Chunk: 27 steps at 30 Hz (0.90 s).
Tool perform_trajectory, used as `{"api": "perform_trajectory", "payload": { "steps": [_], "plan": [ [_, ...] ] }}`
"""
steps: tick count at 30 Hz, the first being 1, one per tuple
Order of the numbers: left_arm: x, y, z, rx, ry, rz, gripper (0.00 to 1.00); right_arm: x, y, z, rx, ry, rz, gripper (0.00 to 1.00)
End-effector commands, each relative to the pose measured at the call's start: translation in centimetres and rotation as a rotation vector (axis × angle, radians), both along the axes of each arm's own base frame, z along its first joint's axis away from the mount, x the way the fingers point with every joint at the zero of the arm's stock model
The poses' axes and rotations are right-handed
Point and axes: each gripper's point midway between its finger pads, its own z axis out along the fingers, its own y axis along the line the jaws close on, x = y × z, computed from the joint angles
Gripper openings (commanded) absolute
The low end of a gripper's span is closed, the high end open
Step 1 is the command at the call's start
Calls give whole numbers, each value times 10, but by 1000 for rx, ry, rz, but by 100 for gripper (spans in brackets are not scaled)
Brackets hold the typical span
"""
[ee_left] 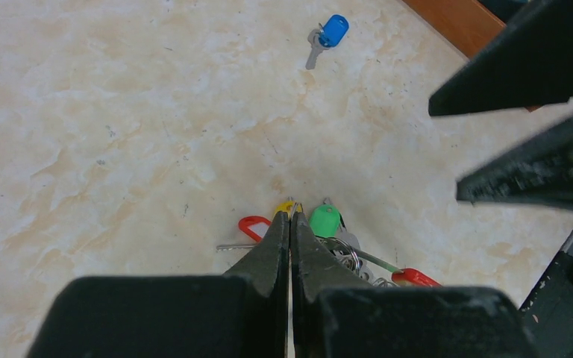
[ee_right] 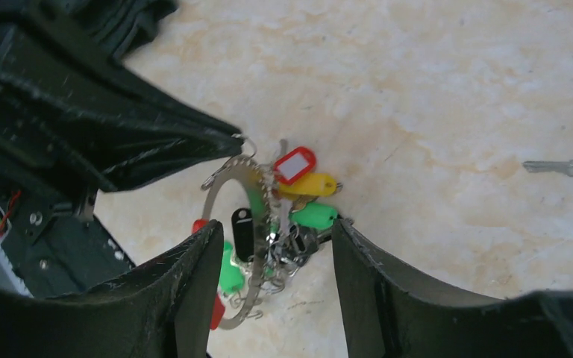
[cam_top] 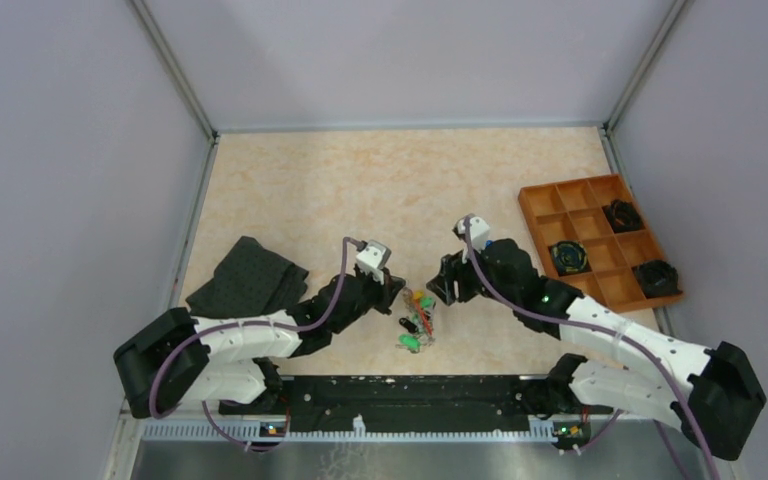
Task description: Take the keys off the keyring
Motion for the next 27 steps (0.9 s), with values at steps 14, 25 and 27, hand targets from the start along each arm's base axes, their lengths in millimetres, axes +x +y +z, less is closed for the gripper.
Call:
{"api": "perform_trajectory", "payload": {
  "steps": [14,25,27],
  "plan": [
    [3,-26,29,-63,-8,-78,0,-39,31,-3,-186,44,122,45],
    [0,-35,37,-70,-7,-117,10,-28,39,-19,-210,136,20,8],
    [2,-34,38,-75,13,-100,26,-26,36,-20,-206,154,-16,0]
  ]
}}
